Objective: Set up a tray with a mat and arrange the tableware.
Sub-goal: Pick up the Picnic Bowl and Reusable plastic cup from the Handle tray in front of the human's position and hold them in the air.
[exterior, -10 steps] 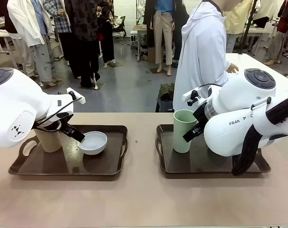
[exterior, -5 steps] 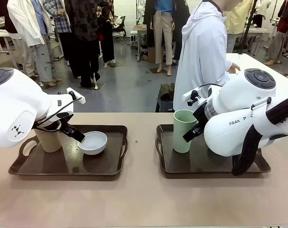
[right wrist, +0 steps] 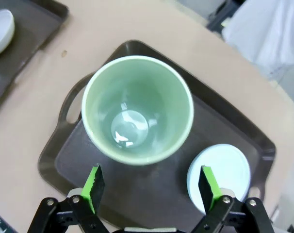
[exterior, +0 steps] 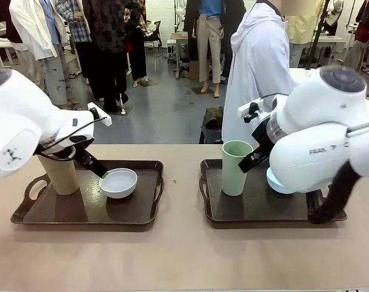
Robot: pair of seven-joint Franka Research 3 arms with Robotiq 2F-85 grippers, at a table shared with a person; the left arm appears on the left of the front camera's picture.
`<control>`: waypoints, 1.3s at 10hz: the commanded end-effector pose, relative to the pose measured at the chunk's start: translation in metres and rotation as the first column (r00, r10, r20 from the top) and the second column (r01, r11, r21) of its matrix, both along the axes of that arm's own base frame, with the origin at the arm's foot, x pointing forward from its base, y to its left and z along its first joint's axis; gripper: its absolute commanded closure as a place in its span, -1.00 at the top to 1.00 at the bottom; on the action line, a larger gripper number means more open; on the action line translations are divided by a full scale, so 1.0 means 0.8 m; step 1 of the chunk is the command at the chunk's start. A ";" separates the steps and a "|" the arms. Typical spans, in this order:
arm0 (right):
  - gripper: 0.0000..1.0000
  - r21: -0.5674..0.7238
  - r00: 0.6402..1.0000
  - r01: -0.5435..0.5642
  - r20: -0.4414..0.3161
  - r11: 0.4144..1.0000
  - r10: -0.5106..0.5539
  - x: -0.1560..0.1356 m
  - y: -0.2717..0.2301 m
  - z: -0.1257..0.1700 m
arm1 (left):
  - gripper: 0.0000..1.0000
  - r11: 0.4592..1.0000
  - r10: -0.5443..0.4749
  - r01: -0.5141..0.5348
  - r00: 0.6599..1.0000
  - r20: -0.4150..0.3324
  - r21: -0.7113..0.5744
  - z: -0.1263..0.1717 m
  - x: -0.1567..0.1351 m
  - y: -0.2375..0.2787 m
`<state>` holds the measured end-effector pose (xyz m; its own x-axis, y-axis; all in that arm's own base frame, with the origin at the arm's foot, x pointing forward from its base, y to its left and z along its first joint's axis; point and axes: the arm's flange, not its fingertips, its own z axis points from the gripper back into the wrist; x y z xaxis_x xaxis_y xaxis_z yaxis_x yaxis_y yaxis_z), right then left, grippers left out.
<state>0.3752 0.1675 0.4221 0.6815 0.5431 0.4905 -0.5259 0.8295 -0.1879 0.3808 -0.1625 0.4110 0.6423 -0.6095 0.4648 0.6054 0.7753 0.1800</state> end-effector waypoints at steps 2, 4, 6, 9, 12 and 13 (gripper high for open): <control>1.00 -0.050 0.973 0.183 -0.131 0.982 -0.188 -0.098 -0.001 0.034 | 1.00 0.996 0.068 -0.058 0.981 -0.180 0.061 0.043 -0.091 0.006; 1.00 -0.061 0.939 0.245 -0.234 0.968 -0.252 -0.149 -0.008 0.030 | 1.00 0.994 0.110 -0.111 0.956 -0.271 0.010 0.065 -0.149 0.005; 1.00 -0.086 0.903 0.296 -0.301 0.951 -0.308 -0.195 -0.014 0.013 | 1.00 0.980 0.183 -0.198 0.945 -0.270 -0.028 0.078 -0.193 0.017; 1.00 0.064 0.903 0.308 -0.333 0.949 -0.270 -0.179 -0.070 0.005 | 1.00 0.951 0.209 -0.271 0.920 -0.331 -0.150 0.085 -0.154 0.057; 1.00 0.400 0.905 0.372 -0.356 0.838 -0.232 -0.169 -0.195 0.027 | 1.00 0.903 0.085 -0.254 0.896 -0.435 -0.347 0.104 -0.113 0.132; 1.00 0.501 0.919 0.360 -0.335 0.787 -0.207 -0.179 -0.235 0.034 | 1.00 0.882 0.034 -0.243 0.888 -0.459 -0.405 0.107 -0.104 0.161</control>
<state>0.2955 0.0156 0.5319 0.9231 0.0270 0.3835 -0.1684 0.9252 0.3400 0.2991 -0.0502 0.5046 0.9020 -0.2853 0.3241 0.3972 0.8427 -0.3635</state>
